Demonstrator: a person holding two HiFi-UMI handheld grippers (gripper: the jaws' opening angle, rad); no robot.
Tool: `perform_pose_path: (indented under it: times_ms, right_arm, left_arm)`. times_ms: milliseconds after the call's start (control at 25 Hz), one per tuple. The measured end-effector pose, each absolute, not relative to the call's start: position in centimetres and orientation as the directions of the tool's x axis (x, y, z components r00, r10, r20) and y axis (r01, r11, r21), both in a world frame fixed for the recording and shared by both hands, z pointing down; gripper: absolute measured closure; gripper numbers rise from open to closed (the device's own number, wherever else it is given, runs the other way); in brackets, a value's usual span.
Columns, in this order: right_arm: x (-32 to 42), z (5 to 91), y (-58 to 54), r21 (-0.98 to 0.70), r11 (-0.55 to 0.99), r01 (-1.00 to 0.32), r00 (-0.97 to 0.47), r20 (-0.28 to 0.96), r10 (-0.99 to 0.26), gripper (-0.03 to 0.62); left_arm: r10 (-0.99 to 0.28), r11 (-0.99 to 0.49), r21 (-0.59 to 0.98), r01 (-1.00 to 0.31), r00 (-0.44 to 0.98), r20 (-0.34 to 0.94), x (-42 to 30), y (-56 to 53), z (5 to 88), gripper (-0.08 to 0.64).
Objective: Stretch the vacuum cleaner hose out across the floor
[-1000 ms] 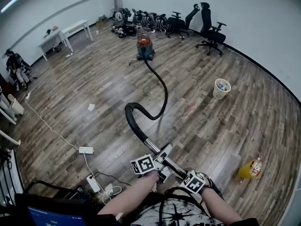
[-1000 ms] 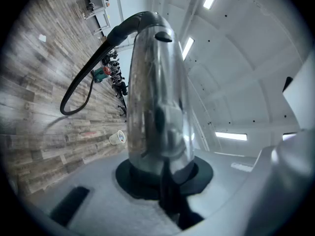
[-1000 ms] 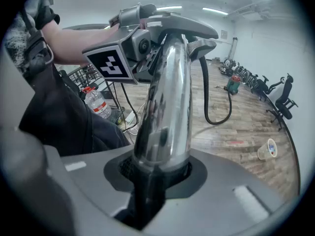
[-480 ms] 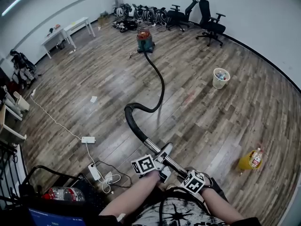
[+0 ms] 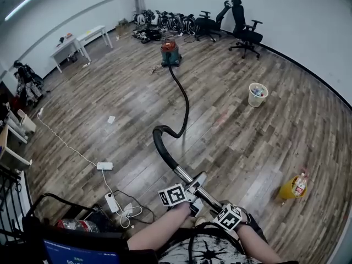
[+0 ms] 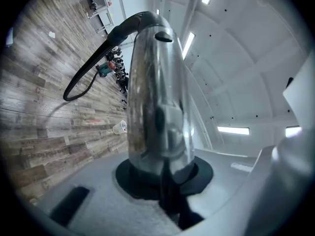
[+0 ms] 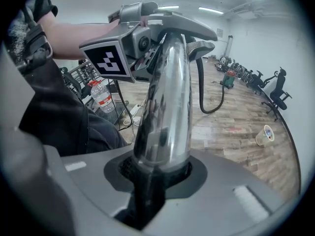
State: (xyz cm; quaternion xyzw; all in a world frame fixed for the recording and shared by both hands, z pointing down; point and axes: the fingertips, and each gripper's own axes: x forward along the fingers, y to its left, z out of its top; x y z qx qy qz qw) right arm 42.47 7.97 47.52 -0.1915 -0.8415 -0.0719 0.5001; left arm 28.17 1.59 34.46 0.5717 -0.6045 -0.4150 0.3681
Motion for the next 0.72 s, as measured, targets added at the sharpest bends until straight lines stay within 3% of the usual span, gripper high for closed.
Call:
perform_pose_path:
  times_ms: [720]
  right_arm:
    - [48.2,49.6,18.3,-0.017,0.979,0.202,-0.403,0.91,0.099,0.491]
  left_arm:
    - [-0.997,-0.035,0.955,-0.295,0.071,-0.014,34.0,10.4,38.0,0.506]
